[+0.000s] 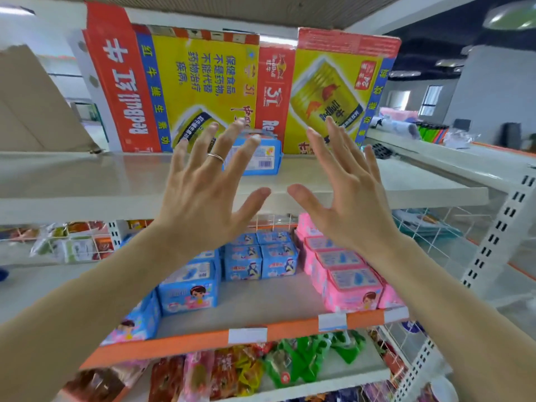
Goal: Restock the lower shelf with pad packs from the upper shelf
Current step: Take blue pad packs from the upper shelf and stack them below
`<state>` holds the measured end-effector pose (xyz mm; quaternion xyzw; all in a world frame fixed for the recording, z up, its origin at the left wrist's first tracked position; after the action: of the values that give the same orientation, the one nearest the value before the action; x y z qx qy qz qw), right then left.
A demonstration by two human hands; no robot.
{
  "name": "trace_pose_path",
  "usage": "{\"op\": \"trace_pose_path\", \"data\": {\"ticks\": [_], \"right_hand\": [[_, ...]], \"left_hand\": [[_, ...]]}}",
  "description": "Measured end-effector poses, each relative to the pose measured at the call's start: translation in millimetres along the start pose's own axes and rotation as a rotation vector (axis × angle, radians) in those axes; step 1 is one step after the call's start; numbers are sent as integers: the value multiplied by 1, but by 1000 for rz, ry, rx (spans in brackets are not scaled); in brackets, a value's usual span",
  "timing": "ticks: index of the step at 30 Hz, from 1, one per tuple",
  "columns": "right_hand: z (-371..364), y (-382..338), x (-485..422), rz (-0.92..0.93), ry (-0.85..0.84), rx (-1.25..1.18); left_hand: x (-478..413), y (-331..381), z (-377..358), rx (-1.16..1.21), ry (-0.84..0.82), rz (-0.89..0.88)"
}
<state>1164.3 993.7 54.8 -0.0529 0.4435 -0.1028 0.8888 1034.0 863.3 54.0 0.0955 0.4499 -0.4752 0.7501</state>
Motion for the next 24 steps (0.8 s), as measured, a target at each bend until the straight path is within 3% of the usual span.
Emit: {"op": "trace_pose_path", "data": {"ticks": [18,24], "right_hand": [[-80,17,-92,-103,-60,146],[-96,53,-147,-83,-112,155]], "left_hand": [[-57,-98,-74,156,48,-31],[-103,-121,-115,207,-54,11]]}}
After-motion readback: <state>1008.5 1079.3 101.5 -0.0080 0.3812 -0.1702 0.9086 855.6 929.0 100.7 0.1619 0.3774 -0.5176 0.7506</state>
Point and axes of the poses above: each hand's wrist, its own x-axis away from the middle knuckle, its own z-axis out of the back of the hand, y = z × x, the point moved 7 cm from there along -x, towards the middle knuckle, and after that the axes turned 13 degrees about -x, right-handed, at the moved point
